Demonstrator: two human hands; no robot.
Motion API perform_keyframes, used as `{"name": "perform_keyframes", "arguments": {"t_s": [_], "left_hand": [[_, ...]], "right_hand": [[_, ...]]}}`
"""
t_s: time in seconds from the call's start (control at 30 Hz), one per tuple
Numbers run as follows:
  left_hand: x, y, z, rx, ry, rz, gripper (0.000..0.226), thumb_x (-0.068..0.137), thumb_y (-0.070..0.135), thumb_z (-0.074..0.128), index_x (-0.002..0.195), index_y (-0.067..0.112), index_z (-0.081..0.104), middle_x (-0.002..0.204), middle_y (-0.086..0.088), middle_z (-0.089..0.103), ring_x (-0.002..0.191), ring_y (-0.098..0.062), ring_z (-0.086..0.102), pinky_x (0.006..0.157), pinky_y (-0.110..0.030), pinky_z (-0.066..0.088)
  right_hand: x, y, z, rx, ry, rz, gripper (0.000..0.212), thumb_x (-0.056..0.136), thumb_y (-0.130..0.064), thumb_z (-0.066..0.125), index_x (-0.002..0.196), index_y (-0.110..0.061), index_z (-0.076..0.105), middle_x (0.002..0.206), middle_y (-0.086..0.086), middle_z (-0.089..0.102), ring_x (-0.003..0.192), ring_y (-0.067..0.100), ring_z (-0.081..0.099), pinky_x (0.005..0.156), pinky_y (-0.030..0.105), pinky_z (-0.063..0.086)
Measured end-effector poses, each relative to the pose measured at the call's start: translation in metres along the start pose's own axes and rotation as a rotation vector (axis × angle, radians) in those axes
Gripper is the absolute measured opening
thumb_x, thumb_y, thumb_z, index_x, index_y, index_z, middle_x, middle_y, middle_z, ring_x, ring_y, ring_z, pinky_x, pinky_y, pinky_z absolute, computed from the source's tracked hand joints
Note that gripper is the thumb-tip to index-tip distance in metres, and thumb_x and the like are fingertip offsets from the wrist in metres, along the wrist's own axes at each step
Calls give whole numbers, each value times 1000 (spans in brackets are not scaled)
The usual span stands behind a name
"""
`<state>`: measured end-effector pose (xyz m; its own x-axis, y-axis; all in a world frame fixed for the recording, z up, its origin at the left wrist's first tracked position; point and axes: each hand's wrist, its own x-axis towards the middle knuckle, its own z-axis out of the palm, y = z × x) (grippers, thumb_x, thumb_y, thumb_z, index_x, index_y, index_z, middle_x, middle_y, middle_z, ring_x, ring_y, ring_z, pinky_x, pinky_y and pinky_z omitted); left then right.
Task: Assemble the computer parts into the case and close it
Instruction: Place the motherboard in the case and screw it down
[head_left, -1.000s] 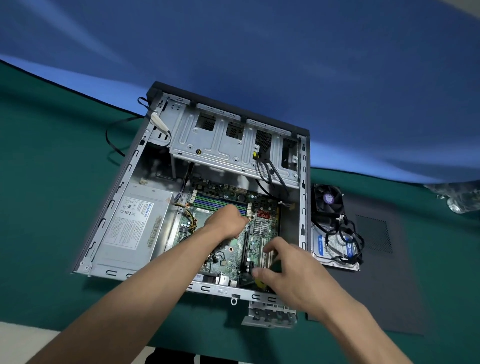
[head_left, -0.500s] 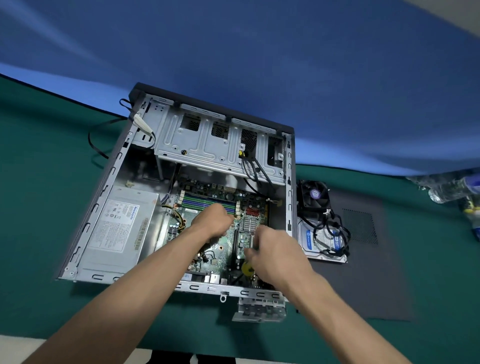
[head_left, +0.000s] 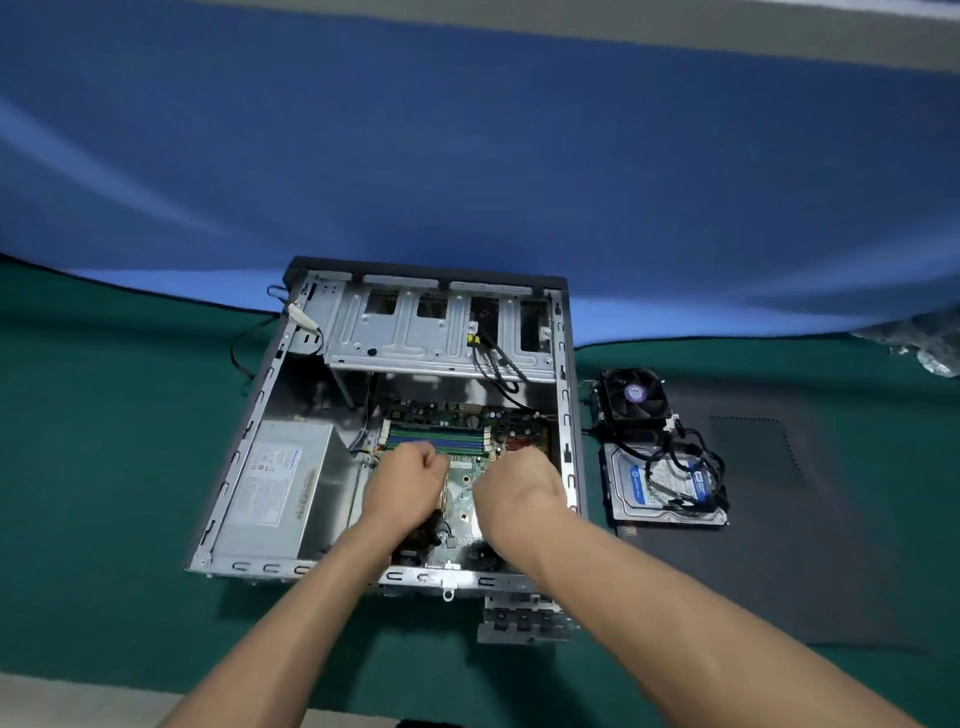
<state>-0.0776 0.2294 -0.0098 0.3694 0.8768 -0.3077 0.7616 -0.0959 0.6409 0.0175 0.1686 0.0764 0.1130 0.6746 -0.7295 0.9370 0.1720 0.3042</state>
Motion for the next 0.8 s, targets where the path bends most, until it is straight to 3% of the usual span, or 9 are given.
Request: {"name": "perform_keyframes", "arguments": {"t_s": [0.13, 0.27, 0.4, 0.5, 0.57, 0.67, 0.73, 0.8], "left_hand": [[-19, 13, -14, -57, 132, 30, 40, 90, 19, 51, 53, 17, 37, 47, 5, 41, 48, -13, 37, 50, -28, 31], [-34, 32, -15, -105, 187, 29, 39, 90, 17, 51, 56, 16, 33, 48, 2, 34, 48, -13, 30, 50, -28, 27], [-42, 67, 4, -95, 160, 102, 43, 90, 15, 52, 54, 18, 30, 42, 8, 31, 46, -8, 28, 51, -29, 25], [-43, 98, 31, -58, 118, 159, 45, 90, 16, 54, 51, 20, 31, 39, 9, 33, 44, -8, 27, 49, -29, 23], [-41, 116, 50, 6, 110, 184, 43, 89, 18, 54, 50, 19, 34, 42, 7, 36, 45, -12, 30, 48, -30, 24], [-42, 134, 78, 232, 122, 208, 34, 90, 24, 51, 58, 17, 40, 54, 5, 47, 51, -17, 41, 49, -32, 27], [-47, 137, 91, 463, 155, 271, 23, 89, 26, 52, 68, 20, 46, 67, 4, 54, 60, -19, 48, 54, -29, 30], [-51, 135, 99, 549, 171, 319, 17, 86, 24, 58, 71, 19, 53, 72, 3, 57, 61, -17, 50, 55, -28, 32]], "right_hand": [[-2, 19, 3, 17, 89, 20, 21, 89, -10, 47, 97, -9, 66, 96, -1, 69, 73, 18, 65, 60, 23, 52], [-14, 59, 15, 195, 241, 103, 18, 89, -10, 45, 77, -8, 58, 79, -4, 61, 67, 16, 59, 69, 26, 53], [-26, 99, 42, 711, 424, 163, 22, 87, -35, 52, 83, -14, 54, 81, -2, 55, 74, 22, 53, 67, 28, 43], [-26, 115, 75, 1260, 504, 202, 40, 84, -53, 58, 65, -19, 46, 71, 1, 54, 73, 26, 56, 63, 29, 39], [-20, 118, 96, 1592, 550, 245, 43, 85, -51, 60, 59, -19, 46, 60, 1, 54, 66, 28, 59, 61, 31, 45], [-3, 114, 125, 1795, 587, 355, 26, 86, -39, 62, 72, -17, 62, 65, 4, 65, 73, 29, 66, 71, 35, 54], [9, 109, 139, 1812, 543, 441, 21, 85, -37, 62, 85, -18, 70, 82, 5, 70, 83, 29, 65, 73, 33, 50], [22, 101, 147, 1874, 485, 523, 20, 84, -36, 64, 83, -17, 70, 85, 4, 70, 84, 28, 64, 70, 31, 47]]}}
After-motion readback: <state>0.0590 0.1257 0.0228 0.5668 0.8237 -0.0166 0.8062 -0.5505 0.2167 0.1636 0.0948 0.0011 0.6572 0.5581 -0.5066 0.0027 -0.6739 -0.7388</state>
